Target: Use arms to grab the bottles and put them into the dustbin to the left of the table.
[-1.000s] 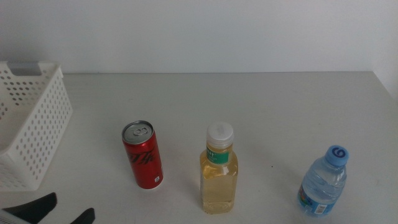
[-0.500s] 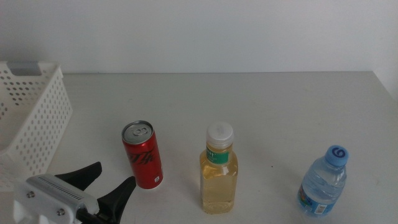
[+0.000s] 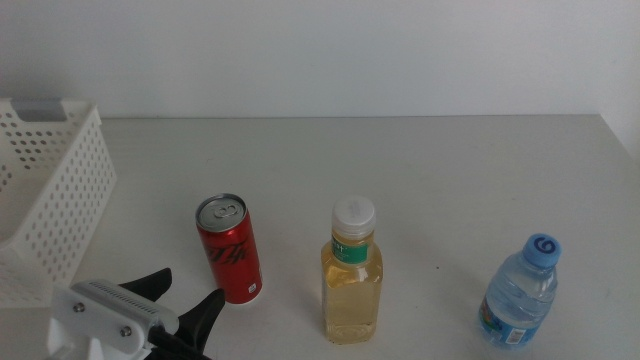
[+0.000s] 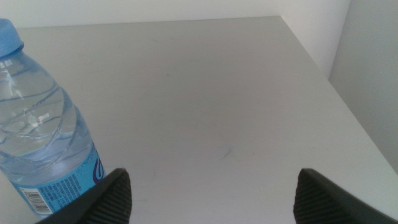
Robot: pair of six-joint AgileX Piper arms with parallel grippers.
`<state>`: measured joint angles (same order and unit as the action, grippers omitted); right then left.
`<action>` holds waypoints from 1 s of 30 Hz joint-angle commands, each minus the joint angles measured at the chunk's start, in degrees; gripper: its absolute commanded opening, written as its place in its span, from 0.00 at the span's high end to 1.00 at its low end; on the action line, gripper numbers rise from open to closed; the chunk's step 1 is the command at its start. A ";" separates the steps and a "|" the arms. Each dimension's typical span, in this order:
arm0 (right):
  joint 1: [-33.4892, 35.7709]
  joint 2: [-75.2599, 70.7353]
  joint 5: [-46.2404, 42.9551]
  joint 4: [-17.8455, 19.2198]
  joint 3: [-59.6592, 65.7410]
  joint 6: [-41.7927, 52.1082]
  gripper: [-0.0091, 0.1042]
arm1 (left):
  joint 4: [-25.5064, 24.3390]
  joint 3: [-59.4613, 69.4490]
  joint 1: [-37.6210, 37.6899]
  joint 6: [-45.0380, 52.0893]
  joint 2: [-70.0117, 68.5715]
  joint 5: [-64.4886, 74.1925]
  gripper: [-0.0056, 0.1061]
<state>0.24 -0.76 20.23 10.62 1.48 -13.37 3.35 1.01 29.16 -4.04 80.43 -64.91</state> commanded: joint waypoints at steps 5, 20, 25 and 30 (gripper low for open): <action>-0.46 -1.25 -3.37 1.37 -0.40 0.73 0.33 | 1.32 0.78 0.46 -0.83 -0.40 -10.42 0.27; -0.46 -1.25 -3.37 1.37 -0.40 0.73 0.33 | 1.30 -2.00 0.46 -2.69 6.78 -10.26 0.26; -0.46 -1.25 -3.37 1.37 -0.40 0.78 0.33 | 1.36 -5.74 0.41 -2.07 9.72 -9.25 0.17; -0.46 -1.25 -3.37 1.37 -0.40 0.72 0.33 | 1.40 -9.00 0.41 -2.13 11.85 -9.31 0.12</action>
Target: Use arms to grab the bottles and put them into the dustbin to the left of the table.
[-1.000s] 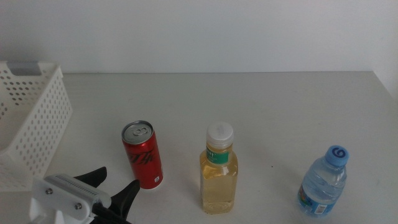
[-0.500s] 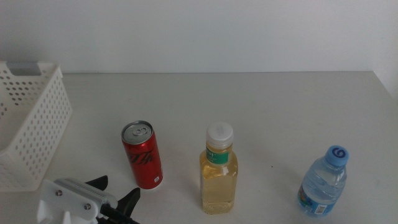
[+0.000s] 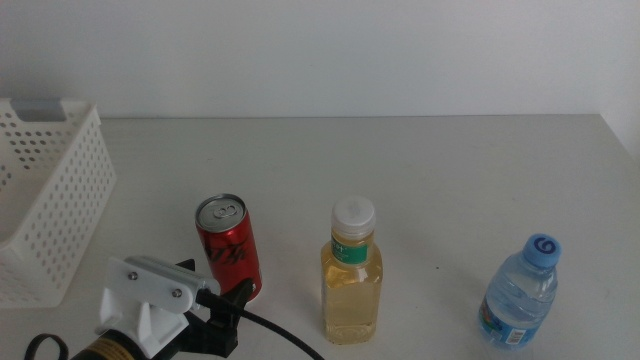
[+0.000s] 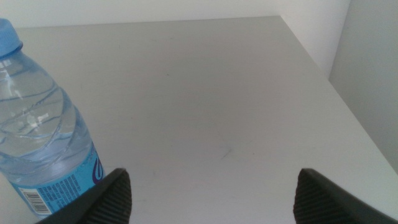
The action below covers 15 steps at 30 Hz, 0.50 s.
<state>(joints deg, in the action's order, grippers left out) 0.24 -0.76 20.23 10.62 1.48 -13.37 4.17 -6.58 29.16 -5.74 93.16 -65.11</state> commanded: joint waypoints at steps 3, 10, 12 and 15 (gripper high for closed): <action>-0.46 -1.25 -3.37 1.37 -0.40 0.72 0.33 | 0.58 -2.68 0.41 -0.15 -0.69 -9.09 0.12; -0.46 -1.25 -3.37 1.37 -0.40 0.72 0.33 | -1.46 -7.68 -3.03 0.65 -0.27 -3.91 0.13; -0.46 -1.25 -3.37 1.37 -0.40 0.72 0.33 | -3.30 -9.83 -4.13 0.65 -0.10 -1.02 0.13; -0.46 -1.25 -3.37 1.37 -0.40 0.72 0.33 | -4.99 -12.58 -5.42 0.65 0.31 2.04 0.13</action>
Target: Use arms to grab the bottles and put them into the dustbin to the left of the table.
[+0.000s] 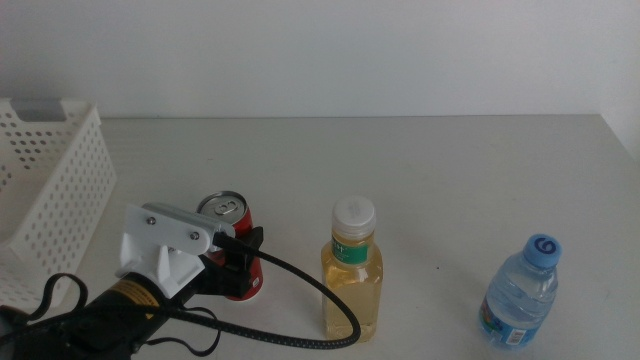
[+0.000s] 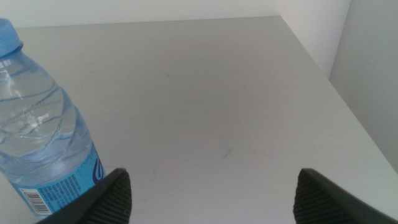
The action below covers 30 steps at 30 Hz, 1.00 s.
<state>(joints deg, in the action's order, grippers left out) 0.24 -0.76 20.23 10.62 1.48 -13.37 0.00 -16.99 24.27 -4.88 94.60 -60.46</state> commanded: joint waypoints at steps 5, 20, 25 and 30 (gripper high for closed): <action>-0.46 -1.25 -3.37 1.37 -0.40 0.72 0.33 | -1.29 -3.97 -0.97 -1.08 1.89 -3.28 0.13; -0.46 -1.25 -3.25 1.37 -0.40 0.72 0.33 | -3.29 -3.97 -0.97 -2.81 8.44 -12.58 0.25; -0.46 -1.25 -3.25 1.37 -0.40 0.72 0.33 | -5.03 -3.97 -0.97 -2.81 6.04 -6.26 0.48; -0.46 -1.25 -3.25 1.37 -0.40 0.72 0.33 | -3.14 -4.58 -0.97 -2.81 -1.81 8.05 0.66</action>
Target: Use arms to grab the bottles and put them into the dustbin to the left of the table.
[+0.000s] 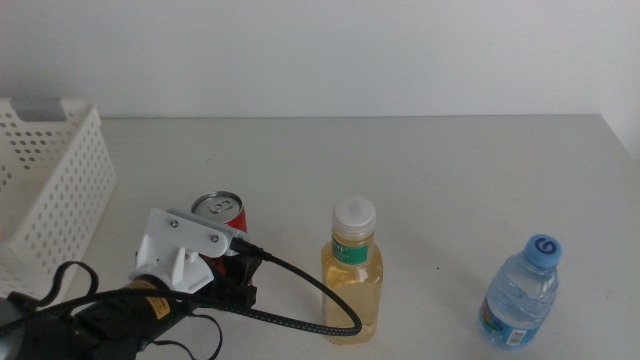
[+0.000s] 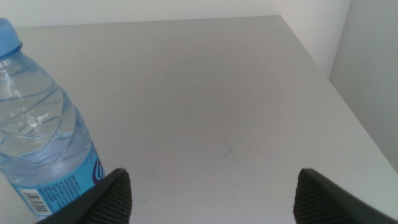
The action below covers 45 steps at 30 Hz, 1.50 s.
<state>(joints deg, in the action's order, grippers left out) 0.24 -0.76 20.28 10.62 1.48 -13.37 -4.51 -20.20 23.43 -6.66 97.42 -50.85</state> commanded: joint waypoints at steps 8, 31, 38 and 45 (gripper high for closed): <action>-0.46 -1.25 -3.30 1.37 -0.40 0.72 0.33 | 0.76 -11.55 -0.13 -0.68 -19.00 29.00 0.88; -0.46 -1.25 -3.30 1.37 -0.40 0.72 0.33 | 13.25 -65.42 -29.93 23.80 -16.03 109.69 0.96; -0.46 -1.25 -3.30 1.37 -0.40 0.72 0.33 | 13.02 -71.26 -38.98 26.35 -7.85 113.32 0.96; -0.46 -1.25 -3.30 1.37 -0.40 0.72 0.33 | 12.06 -72.08 -42.66 27.34 -0.92 107.40 0.96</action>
<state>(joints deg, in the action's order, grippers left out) 0.24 -0.76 20.33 10.62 1.48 -13.37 6.93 -89.84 -18.90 20.53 98.35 61.38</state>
